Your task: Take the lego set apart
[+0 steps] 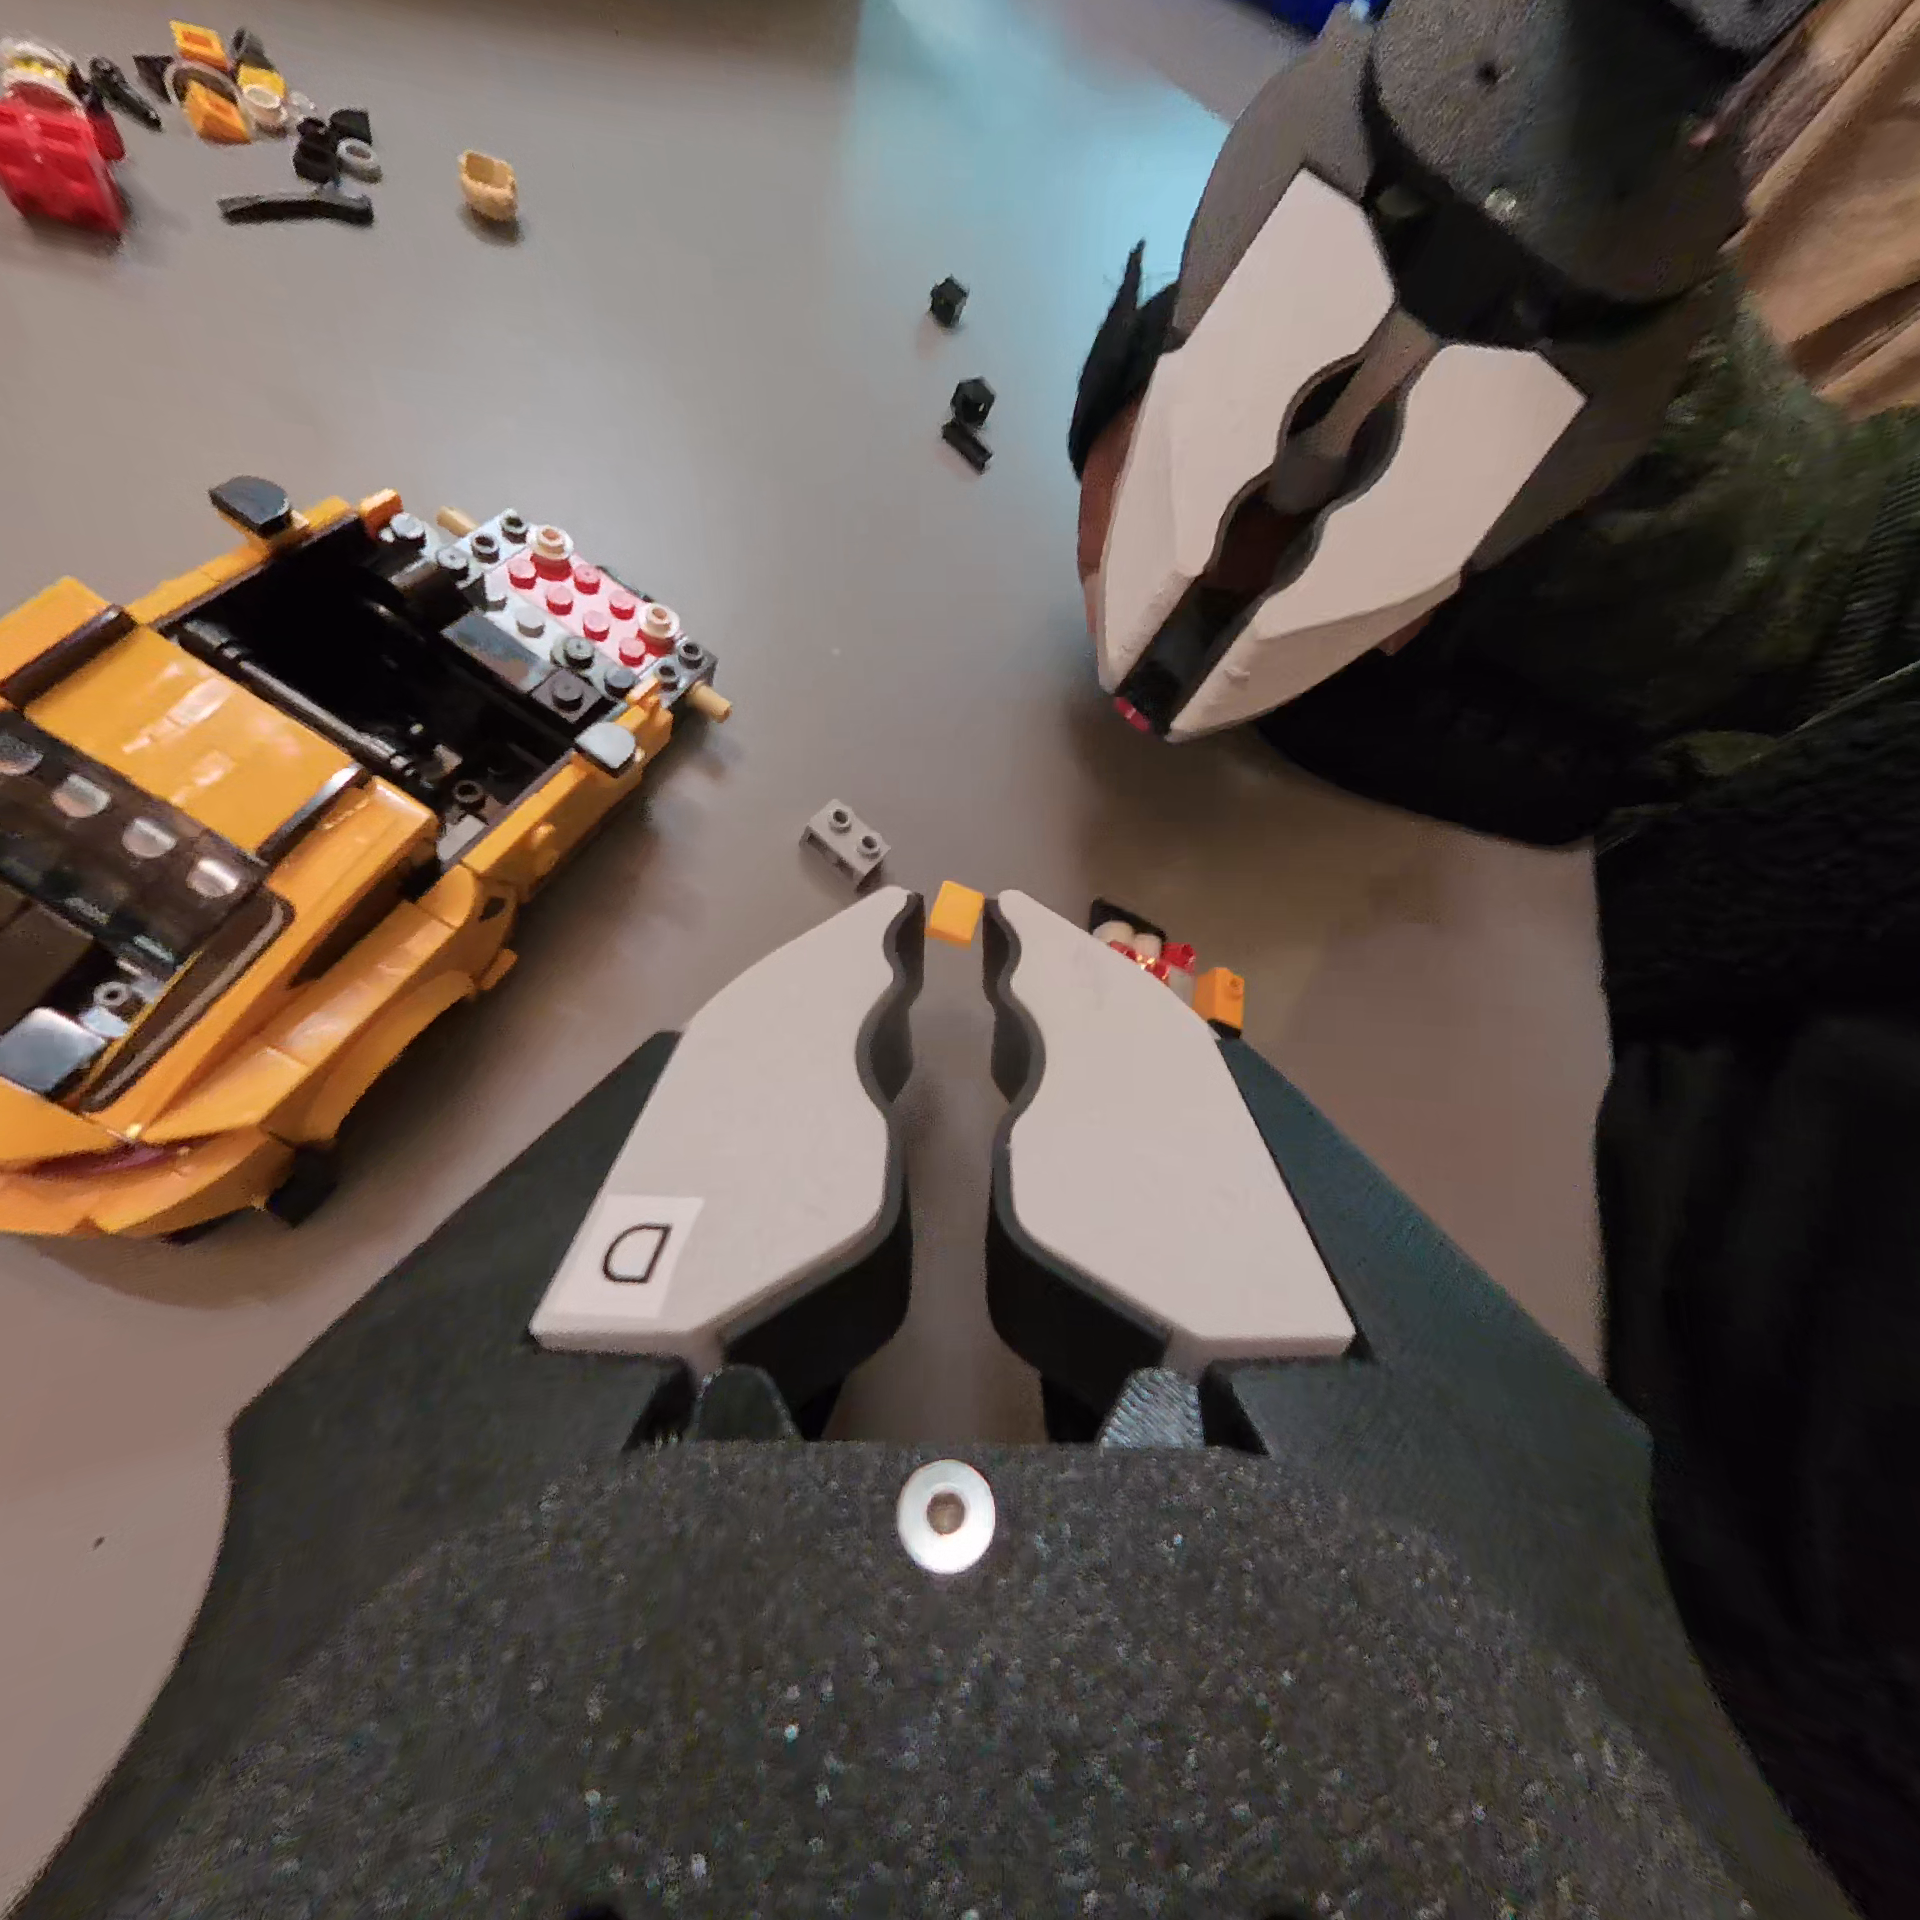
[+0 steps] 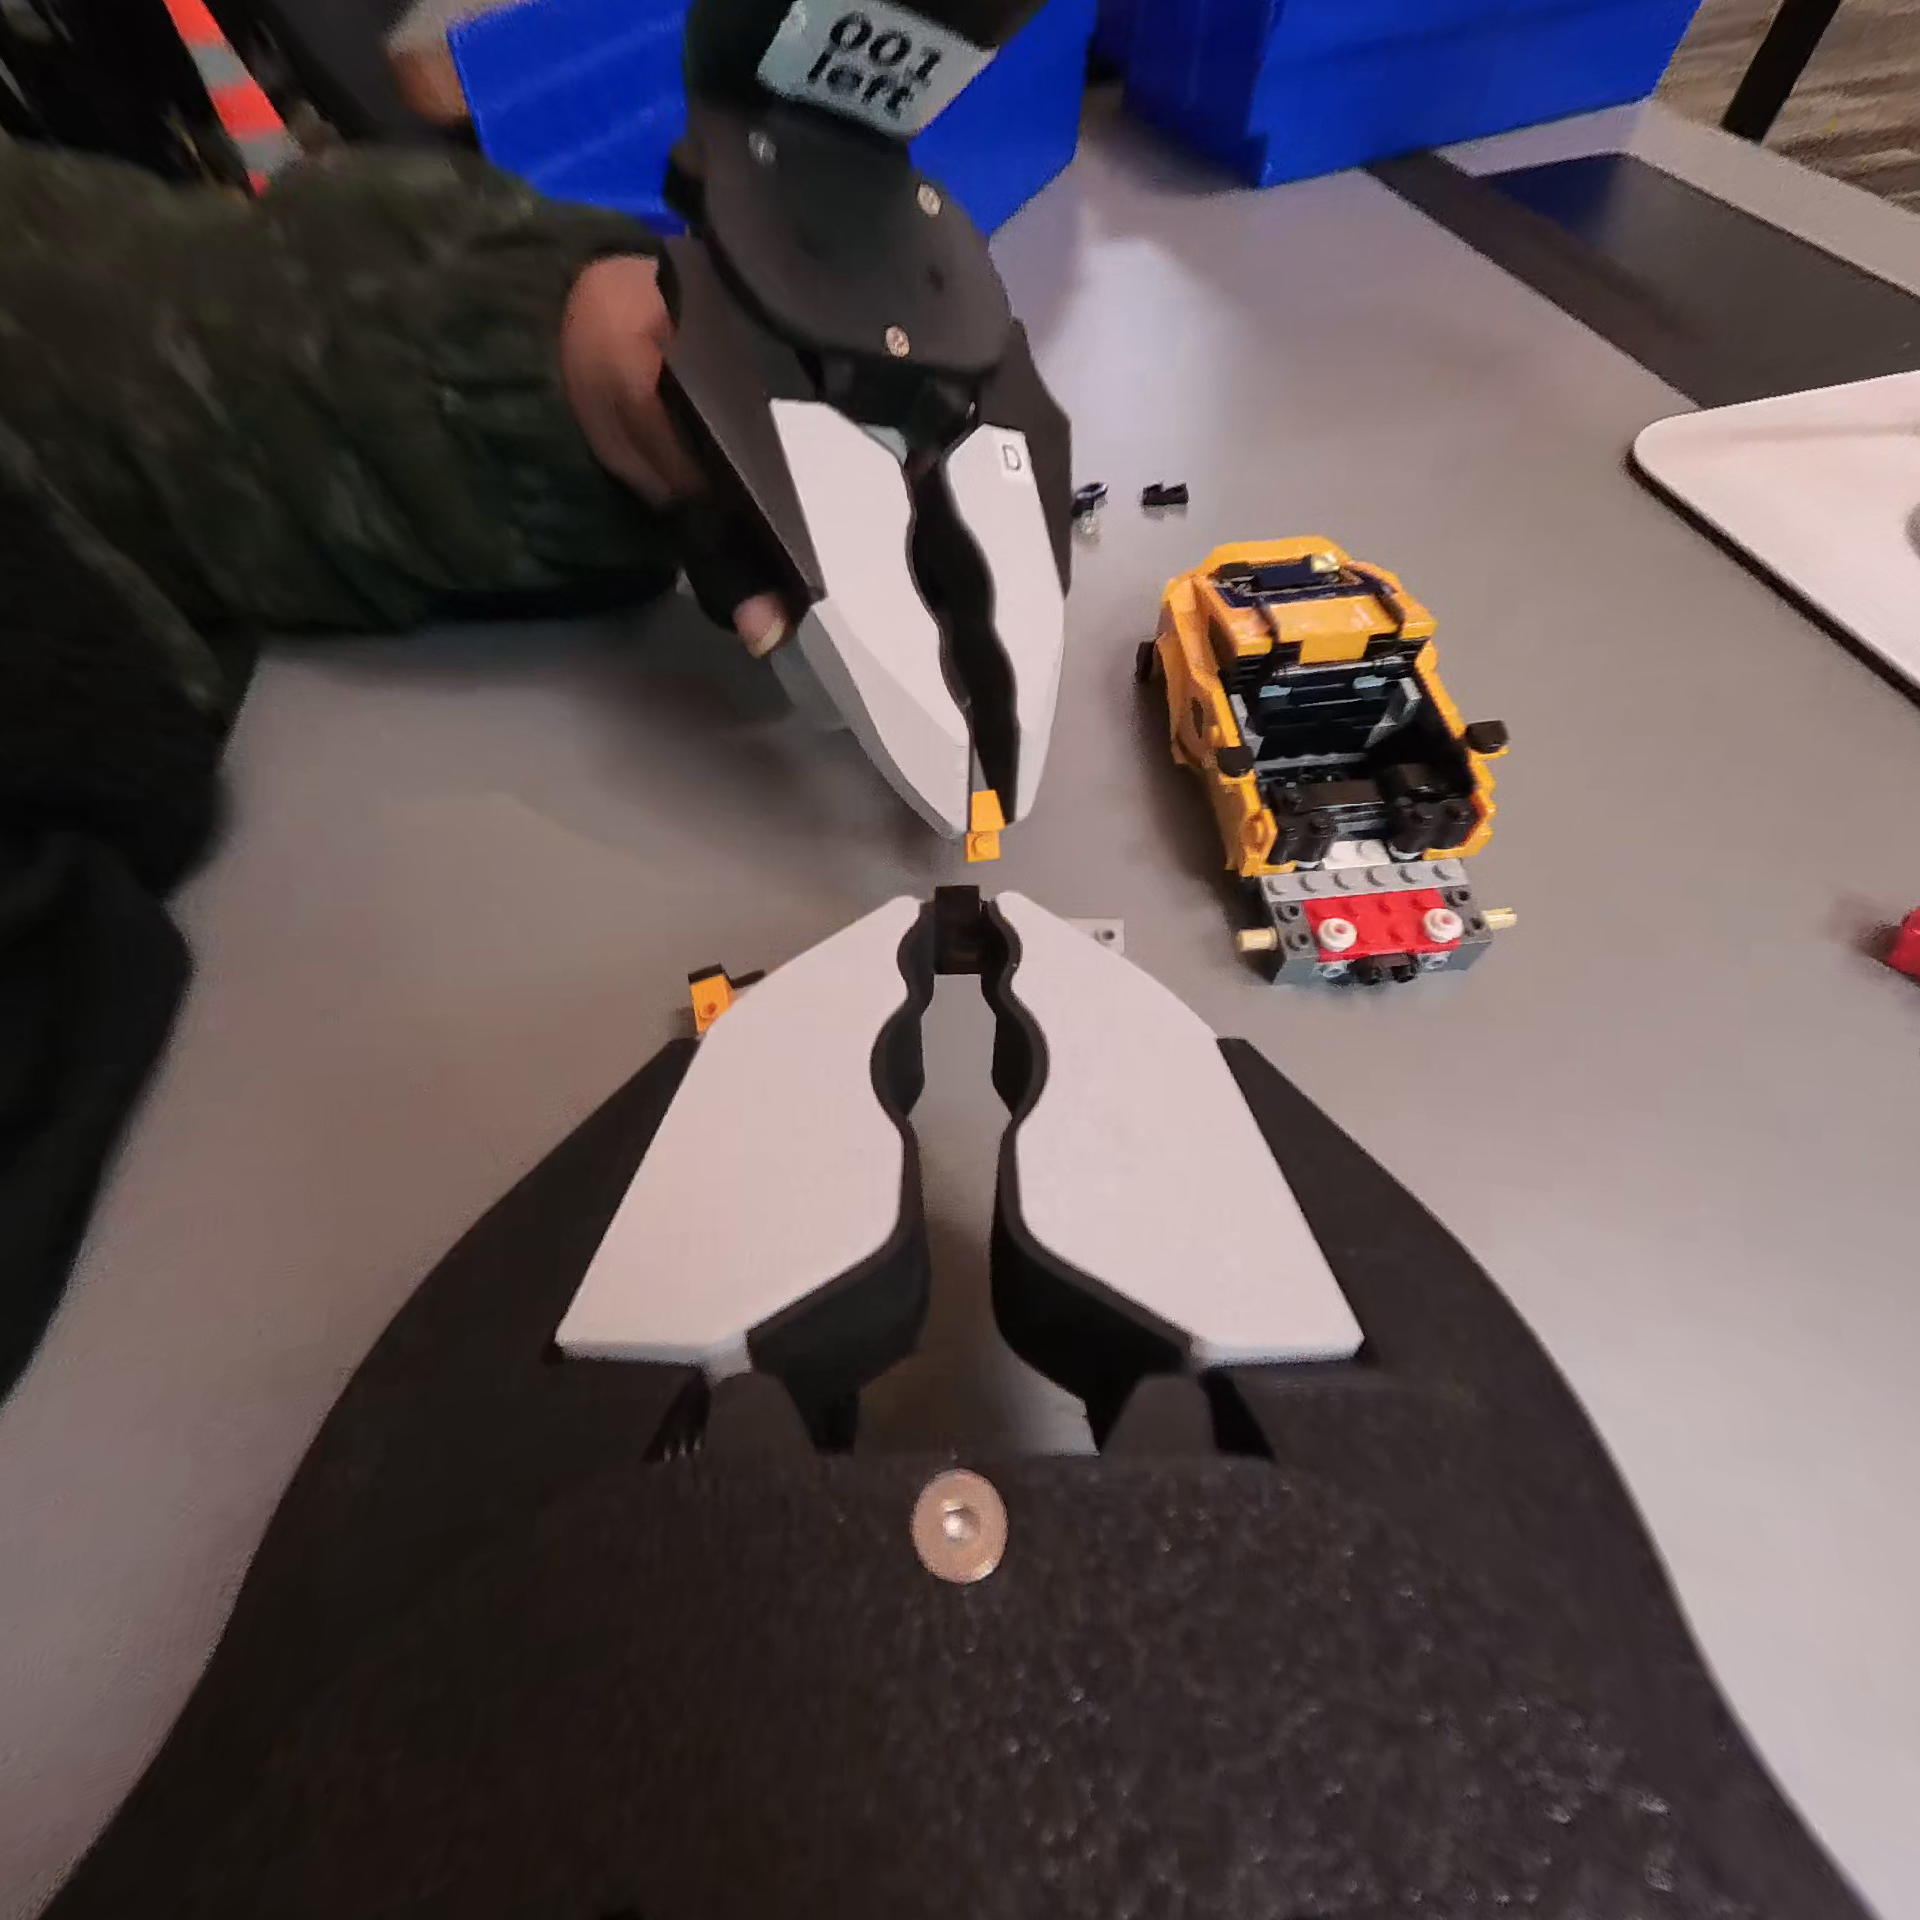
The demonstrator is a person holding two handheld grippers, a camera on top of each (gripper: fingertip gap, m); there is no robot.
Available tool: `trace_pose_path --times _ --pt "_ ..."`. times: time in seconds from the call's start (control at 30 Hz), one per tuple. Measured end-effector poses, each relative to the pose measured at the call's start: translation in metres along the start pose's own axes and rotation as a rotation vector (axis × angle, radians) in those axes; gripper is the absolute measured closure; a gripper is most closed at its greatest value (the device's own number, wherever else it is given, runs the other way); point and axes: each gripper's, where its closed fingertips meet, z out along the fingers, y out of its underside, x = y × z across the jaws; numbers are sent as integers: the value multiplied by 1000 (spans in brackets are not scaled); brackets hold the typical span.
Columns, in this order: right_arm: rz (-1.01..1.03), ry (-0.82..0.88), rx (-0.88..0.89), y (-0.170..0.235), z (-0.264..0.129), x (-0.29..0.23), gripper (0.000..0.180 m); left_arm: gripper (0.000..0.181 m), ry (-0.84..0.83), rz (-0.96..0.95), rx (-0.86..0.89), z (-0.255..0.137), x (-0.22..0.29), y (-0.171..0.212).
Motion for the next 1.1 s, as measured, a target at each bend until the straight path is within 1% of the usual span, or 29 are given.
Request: trace_pose_path --times 0.1,0.23,0.3,0.37,0.67,0.8,0.87,1.0,1.03,1.1 --pt "-33 11 -34 5 4 -1 172 168 -13 19 -22 2 -1 3" --pt "-31 15 -23 3 3 0 172 162 -3 46 -17 -1 2 2" --pt "-43 16 -13 2 2 -1 172 161 20 69 -3 -5 7 -2" --pt "-77 21 3 -2 2 -3 172 164 78 77 8 -9 16 -4" --pt "-278 56 42 -14 6 -19 172 163 331 -143 125 -2 51 -23" --pt "-318 59 55 -16 6 -23 172 175 384 -224 147 -3 53 -26" --pt "-326 62 66 -18 5 -23 171 177 391 -231 147 -5 54 -27" --pt "-316 95 87 -22 2 -18 170 179 308 -137 132 -14 49 -28" --pt "-309 113 93 -23 0 -14 170 179 239 -95 118 -19 41 -27" --pt "-290 144 99 -24 -5 -6 170 178 -21 26 48 -38 8 -21"
